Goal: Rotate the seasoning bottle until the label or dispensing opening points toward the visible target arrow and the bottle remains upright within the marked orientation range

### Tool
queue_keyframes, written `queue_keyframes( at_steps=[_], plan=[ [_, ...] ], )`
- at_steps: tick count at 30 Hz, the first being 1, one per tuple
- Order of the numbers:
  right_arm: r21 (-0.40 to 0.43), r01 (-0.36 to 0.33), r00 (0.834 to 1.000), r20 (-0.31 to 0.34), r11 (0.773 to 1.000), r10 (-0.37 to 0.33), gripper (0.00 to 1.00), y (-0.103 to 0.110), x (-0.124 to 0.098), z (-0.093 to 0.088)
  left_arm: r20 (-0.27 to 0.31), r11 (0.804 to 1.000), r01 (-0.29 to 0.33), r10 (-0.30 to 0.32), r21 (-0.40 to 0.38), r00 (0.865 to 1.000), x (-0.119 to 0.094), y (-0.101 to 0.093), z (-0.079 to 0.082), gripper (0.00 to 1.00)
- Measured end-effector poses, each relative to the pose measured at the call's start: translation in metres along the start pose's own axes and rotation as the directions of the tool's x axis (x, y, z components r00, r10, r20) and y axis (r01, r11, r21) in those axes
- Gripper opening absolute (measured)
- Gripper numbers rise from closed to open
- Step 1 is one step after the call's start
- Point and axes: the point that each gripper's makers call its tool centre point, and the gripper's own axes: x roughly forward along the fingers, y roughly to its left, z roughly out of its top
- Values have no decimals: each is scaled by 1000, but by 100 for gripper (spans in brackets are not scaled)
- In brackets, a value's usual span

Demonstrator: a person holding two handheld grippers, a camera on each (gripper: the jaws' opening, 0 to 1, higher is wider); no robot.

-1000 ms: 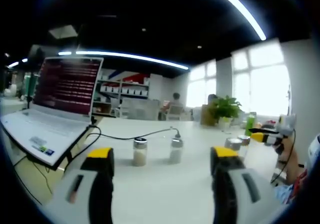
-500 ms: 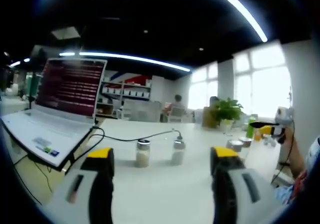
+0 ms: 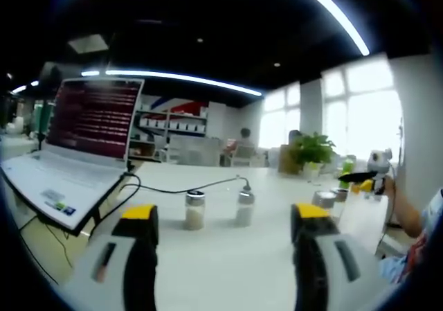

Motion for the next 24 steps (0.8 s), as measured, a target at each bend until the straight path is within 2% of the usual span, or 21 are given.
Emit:
queue_keyframes(
  at_steps=[8, 15, 24],
  plan=[
    [35, -47, 999, 11, 998, 47, 59, -7, 6, -11, -9, 1000, 14, -14, 4, 1000, 2, -6, -3, 83],
    [48, -125, 992, 21, 991, 124, 51, 0, 15, -14, -5, 1000, 14, -14, 1, 1000, 1, -6, -2, 83],
    [92, -173, 985, 4, 981, 173, 50, 2, 26, -25, -7, 1000, 13, -13, 0, 1000, 2, -7, -3, 83]
  ],
)
